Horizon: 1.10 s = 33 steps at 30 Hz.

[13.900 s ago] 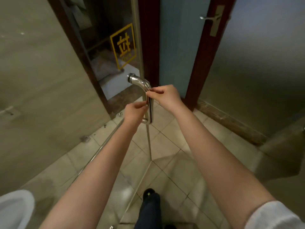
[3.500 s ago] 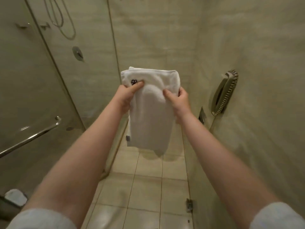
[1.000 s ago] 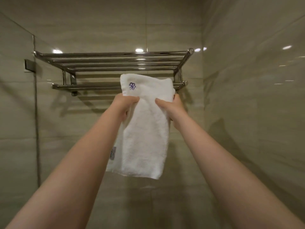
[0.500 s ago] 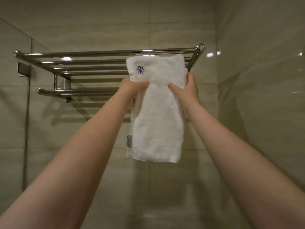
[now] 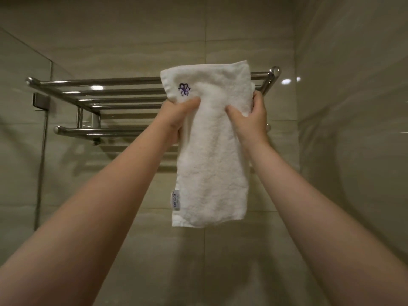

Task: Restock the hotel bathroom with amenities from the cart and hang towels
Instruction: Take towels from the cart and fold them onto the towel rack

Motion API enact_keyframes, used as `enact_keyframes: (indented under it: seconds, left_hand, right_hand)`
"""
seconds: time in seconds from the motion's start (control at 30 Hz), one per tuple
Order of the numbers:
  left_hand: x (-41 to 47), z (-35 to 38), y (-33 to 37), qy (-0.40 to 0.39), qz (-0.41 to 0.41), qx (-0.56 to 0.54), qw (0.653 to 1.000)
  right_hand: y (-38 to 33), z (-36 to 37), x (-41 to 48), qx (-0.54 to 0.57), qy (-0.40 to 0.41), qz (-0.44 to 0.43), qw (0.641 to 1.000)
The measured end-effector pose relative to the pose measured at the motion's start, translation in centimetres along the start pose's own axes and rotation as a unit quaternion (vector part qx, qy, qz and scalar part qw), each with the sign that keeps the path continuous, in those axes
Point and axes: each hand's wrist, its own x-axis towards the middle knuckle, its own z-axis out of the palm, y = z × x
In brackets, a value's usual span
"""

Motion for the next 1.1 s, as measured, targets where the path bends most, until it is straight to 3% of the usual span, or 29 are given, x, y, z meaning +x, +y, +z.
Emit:
enact_keyframes:
  seconds: [0.17,0.37,0.57,0.67,0.77,0.87,0.97,1.1]
  left_hand:
    - [-0.3,-0.9,1.1,0.061,-0.025,0.057,0.996]
    - [0.7,-0.3,0.0,0.117,-0.053,0.107,0.986]
    - [2.9,0.3,-2.6,0.048,-0.107,0.142,0.983]
    - [4.7,0.8,-3.8,0.091,-0.064,0.159,0.981]
    - [6.3,1.5,-4.3,0.165,-0.004,0.231,0.959]
    - [7.5,1.7,-4.5,0.184,0.010,0.232,0.955]
    - [8.4,1.5,-3.6,0.180,-0.001,0.313,0.932]
    - [9.1,1.6,-2.5,0.121,-0.012,0.481,0.868]
  right_hand:
    - [-0.1,0.5,-0.2,-0.011,-0.039,0.041,0.998]
    - [0.8,1.5,0.5,-0.092,0.022,0.076,0.993]
    - [3.0,2.0,3.4,-0.087,0.097,0.118,0.984]
    - [3.3,2.1,4.7,-0.159,0.084,0.096,0.979]
    - [3.5,1.5,5.9,-0.229,0.052,0.086,0.968]
    - [3.8,1.1,6.8,-0.274,0.011,0.091,0.957]
    - [4.0,1.2,7.9,-0.326,-0.032,0.089,0.941]
    - [4.1,1.6,9.2,-0.419,-0.076,0.119,0.897]
